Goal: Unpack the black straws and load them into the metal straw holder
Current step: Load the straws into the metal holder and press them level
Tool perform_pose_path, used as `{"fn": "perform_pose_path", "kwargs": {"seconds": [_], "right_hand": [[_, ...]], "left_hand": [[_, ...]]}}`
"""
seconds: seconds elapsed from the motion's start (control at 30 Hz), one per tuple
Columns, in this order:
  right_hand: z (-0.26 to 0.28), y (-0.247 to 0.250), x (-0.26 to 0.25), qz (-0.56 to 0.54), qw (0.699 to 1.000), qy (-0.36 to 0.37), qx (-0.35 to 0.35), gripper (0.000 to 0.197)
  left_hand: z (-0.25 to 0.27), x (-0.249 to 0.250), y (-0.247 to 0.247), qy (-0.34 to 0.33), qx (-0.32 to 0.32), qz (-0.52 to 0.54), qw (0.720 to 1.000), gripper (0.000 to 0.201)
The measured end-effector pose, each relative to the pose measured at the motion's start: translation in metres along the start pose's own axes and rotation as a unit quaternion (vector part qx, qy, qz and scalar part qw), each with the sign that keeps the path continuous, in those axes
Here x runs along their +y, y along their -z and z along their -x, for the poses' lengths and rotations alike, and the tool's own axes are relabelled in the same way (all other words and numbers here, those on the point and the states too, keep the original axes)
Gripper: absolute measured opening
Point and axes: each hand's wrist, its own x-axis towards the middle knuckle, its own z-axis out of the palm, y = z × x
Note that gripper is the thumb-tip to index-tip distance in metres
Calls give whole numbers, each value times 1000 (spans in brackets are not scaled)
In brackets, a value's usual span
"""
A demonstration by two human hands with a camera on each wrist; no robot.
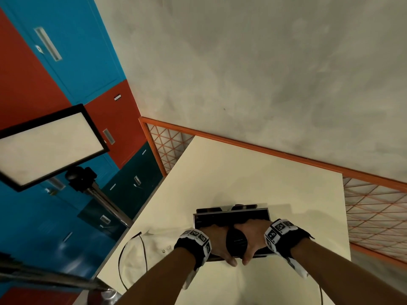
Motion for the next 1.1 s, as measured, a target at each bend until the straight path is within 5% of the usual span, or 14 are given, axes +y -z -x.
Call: {"fn": "perform_pose_path", "kwargs": {"seconds": [0.37,0.63,0.73,0.87,1.1], "right_hand": [[8,-27,5,107,976,51,183,89],[6,-41,3,189,966,21,174,107],[4,-36,-13,206,969,-13,137,101],[1,-42,-30,177,968,-44,173,79],[0,-49,-25,169,961,-32,217,68]], "left_hand": [[5,1,1,19,31,-24,999,79],[15,-3,-21,41,95,-60,993,91],[14,-5,-34,32,156,-78,984,83],[17,-8,-42,29,215,-109,970,78],[16,-11,-50,27,238,-125,963,66]]}}
